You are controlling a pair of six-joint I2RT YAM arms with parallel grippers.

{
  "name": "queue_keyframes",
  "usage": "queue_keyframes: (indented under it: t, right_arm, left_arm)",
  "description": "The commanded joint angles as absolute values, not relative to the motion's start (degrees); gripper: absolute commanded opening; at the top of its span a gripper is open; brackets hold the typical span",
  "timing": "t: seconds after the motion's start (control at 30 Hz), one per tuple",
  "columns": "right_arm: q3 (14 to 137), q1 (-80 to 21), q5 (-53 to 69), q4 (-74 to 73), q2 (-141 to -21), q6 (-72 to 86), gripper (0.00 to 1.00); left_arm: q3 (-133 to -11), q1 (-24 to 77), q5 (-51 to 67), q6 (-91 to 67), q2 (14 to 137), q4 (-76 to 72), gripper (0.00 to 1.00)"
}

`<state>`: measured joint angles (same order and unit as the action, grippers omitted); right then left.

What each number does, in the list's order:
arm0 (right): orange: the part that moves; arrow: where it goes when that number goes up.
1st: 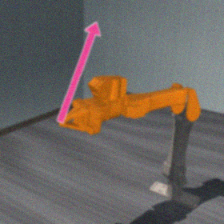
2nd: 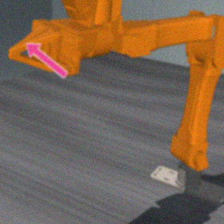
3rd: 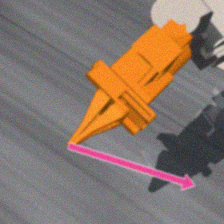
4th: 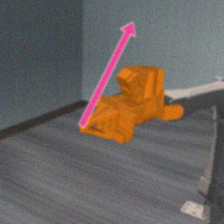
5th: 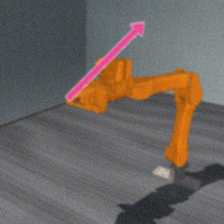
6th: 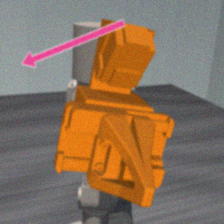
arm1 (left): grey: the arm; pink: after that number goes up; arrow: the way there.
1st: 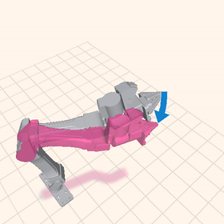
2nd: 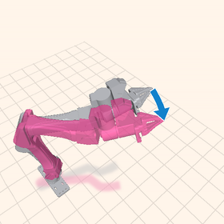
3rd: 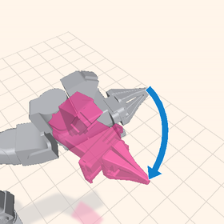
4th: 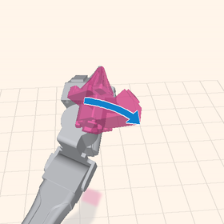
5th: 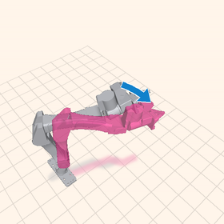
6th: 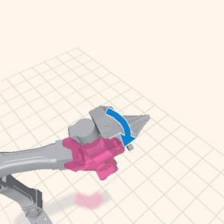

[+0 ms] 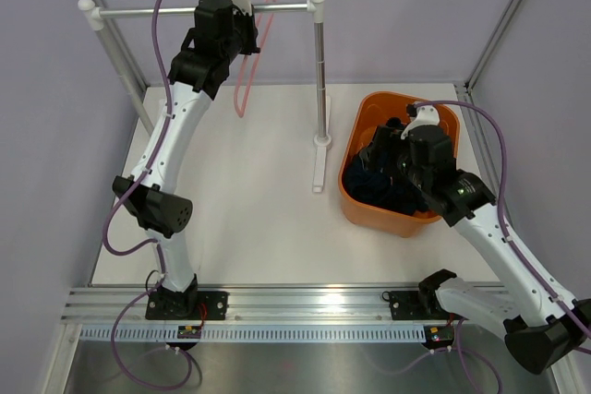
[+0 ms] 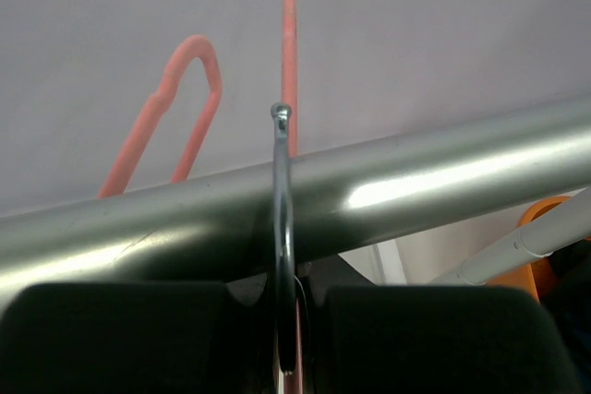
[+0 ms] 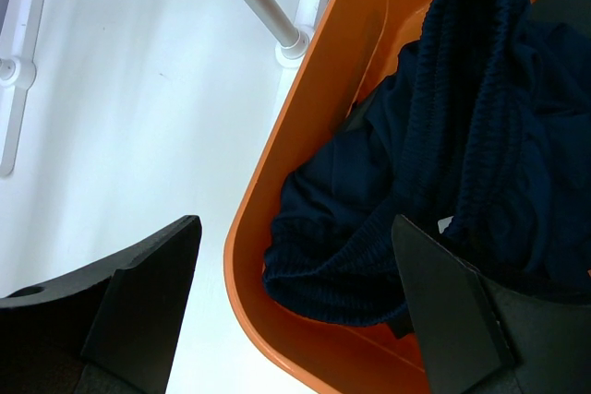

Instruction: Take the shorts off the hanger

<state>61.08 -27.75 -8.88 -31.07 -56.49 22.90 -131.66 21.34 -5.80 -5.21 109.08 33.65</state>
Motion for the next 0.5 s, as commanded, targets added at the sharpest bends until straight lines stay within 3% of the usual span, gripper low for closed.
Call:
queue_keyframes:
  t: [0.0,0.47]
  right_arm:
    - [60.82,-27.60,-7.38,-28.57,-56.78,22.15,0.93]
    - [60.56,-27.60,-7.21,-28.65,-55.99,22.32,0.93]
  left_arm:
    - [-132.02,20.92,-5.36,-5.80,108.46,30.68,0.00]
    - [-125.51,20.92,-5.98,-5.63,102.83,27.51,0.05]
